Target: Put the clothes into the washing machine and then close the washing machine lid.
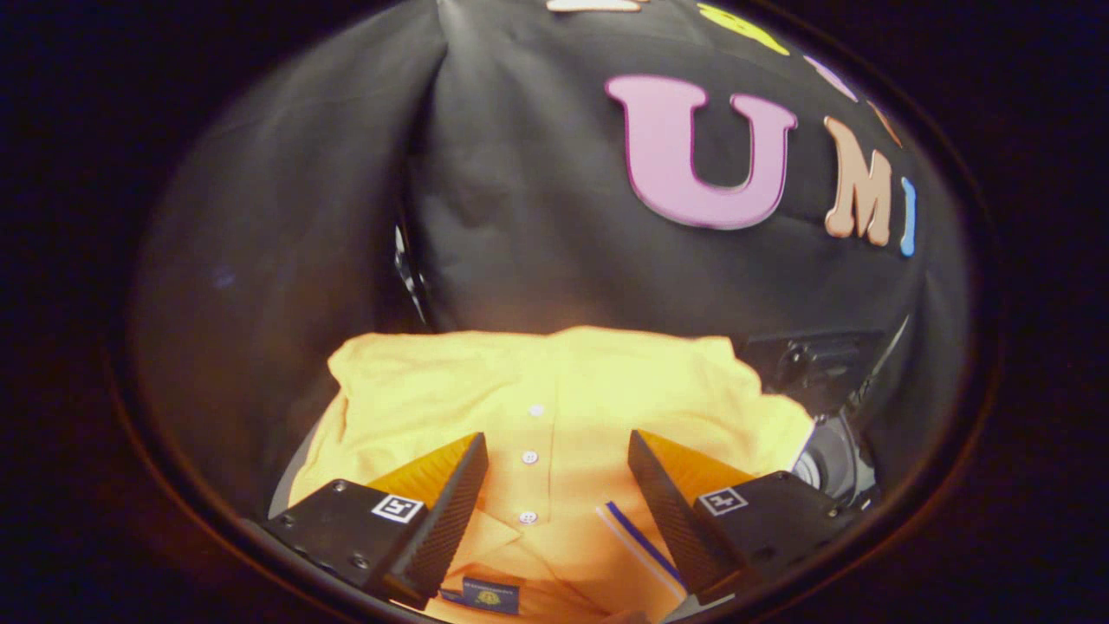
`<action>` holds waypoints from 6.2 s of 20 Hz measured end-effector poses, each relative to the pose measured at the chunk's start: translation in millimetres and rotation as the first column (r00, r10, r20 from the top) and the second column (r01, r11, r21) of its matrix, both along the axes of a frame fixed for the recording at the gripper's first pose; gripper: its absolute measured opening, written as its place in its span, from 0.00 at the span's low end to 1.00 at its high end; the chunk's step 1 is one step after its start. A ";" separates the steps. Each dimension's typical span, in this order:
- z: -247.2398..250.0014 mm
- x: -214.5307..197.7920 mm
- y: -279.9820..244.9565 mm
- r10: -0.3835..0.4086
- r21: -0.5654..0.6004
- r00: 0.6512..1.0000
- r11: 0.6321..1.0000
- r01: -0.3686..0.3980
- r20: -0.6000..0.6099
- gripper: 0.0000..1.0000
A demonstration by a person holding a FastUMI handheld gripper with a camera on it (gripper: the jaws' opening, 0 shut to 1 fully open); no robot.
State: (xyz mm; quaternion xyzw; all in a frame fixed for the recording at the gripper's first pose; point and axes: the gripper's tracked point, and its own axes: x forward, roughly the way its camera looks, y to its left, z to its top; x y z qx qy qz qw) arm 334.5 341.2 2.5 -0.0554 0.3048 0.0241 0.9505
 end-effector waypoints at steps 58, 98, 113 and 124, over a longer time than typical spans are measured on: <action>-106.5 15.1 -416.6 -0.064 0.253 0.998 0.966 0.054 0.030 0.02; 56.5 47.4 -427.3 -0.091 0.024 0.917 0.996 0.089 0.389 0.98; 186.3 166.7 -435.5 -0.254 0.179 0.772 0.967 0.182 0.583 0.97; 63.8 216.3 -395.2 -0.113 -0.034 0.915 0.990 0.136 0.387 0.97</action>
